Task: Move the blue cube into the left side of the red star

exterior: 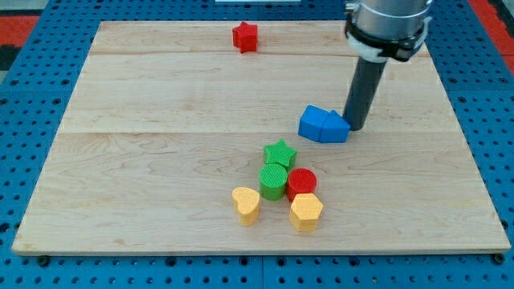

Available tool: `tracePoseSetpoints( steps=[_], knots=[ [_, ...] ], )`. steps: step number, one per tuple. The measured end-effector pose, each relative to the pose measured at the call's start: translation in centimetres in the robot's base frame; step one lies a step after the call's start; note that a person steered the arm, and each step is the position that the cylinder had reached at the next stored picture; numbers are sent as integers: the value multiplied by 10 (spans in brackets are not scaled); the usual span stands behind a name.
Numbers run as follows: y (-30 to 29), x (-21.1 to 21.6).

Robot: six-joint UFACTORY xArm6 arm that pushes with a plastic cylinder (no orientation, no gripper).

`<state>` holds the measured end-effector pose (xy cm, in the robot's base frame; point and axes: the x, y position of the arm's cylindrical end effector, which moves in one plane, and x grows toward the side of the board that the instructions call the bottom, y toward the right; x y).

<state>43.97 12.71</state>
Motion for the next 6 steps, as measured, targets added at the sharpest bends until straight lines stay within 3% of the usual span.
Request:
tracePoseSetpoints(
  steps=[3,6],
  knots=[
    [16,40],
    [-74,-25]
  ],
)
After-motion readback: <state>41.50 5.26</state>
